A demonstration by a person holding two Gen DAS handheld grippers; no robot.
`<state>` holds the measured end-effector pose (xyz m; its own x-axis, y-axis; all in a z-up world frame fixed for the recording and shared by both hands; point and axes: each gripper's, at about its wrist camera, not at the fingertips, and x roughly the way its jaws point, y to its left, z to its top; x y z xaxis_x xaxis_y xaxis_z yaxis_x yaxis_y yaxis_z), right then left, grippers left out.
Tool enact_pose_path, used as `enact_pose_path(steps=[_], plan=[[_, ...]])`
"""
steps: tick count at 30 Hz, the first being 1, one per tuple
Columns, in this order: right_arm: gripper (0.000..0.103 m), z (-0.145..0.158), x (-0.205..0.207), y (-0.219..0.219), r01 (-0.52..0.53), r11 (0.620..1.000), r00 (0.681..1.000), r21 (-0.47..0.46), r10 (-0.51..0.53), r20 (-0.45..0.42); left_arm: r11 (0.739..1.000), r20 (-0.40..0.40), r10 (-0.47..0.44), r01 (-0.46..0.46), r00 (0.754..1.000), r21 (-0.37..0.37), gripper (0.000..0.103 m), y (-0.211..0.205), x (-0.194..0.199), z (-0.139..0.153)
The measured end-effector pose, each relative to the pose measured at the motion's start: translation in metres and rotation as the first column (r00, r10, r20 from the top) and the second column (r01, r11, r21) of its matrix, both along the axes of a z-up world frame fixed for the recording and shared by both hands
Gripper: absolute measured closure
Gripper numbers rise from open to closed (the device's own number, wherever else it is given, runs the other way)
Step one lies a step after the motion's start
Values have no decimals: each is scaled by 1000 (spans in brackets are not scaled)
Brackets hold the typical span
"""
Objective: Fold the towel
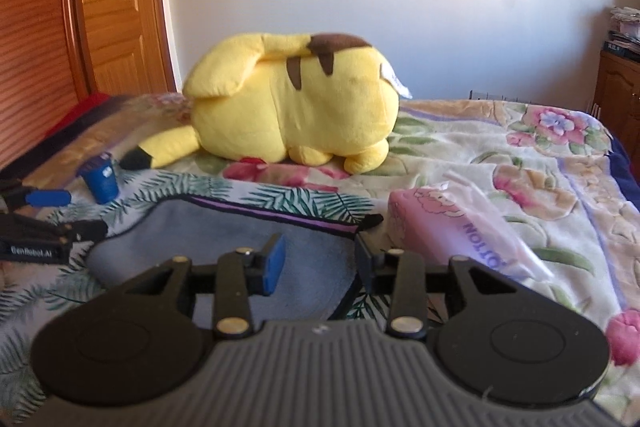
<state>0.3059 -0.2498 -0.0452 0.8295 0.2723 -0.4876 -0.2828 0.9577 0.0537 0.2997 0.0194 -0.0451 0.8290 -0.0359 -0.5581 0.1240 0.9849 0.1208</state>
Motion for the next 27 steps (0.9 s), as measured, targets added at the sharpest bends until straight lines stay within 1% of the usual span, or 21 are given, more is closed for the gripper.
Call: enact_pose_path(steps=[1,2,3,4,6,8,9,11,12,13,17,18,19,20,27], plan=[[61,5,-6,-1,2,1000,1000,7,-2,3,1000,0,-4,4,1000,-6,15,0,-6,5],[61,8,-10,-1,5,1000,1000,11,-5,4,1000,5,-3,3,1000,-16,13,0,-12,10],[57,12,-14,-2,8,1000,1000,12,-8,6,1000,11,-1,1,1000,-25,10,0,-18,15],[52,16,-19,-2,14,1000,1000,12,-14,8,1000,19,0,0,1000,-31,8,0,-25,21],[43,24,-30,-2,26,1000,999,10,-27,17,1000,32,-1,2,999,-31,5,-1,-37,31],[42,33,-43,0,35,999,999,2,-35,37,999,43,-7,9,999,-31,3,-1,-49,42],[39,36,-49,1,38,999,998,-7,-37,47,999,48,-11,12,999,-33,3,-1,-54,47],[28,44,-62,2,43,999,997,-11,-42,60,999,56,-13,14,998,-34,2,0,-66,56],[20,48,-68,1,48,999,997,0,-48,65,999,59,-12,14,998,-35,1,0,-73,60],[15,52,-73,0,52,999,996,14,-53,70,999,61,-12,14,998,-36,1,0,-78,64],[13,64,-91,-4,63,997,995,43,-67,75,1000,68,-16,17,998,-20,0,0,-102,78],[9,67,-96,-4,66,997,994,45,-69,79,1000,70,-18,19,997,-15,0,0,-106,81],[3,70,-100,-5,69,997,994,46,-72,84,1000,71,-21,22,997,-10,0,-1,-112,84],[0,73,-104,-6,70,996,993,47,-74,91,1000,73,-23,23,997,-7,0,-1,-117,87],[0,93,-132,-9,75,996,989,42,-79,122,999,86,-38,37,996,13,0,-9,-146,104]])
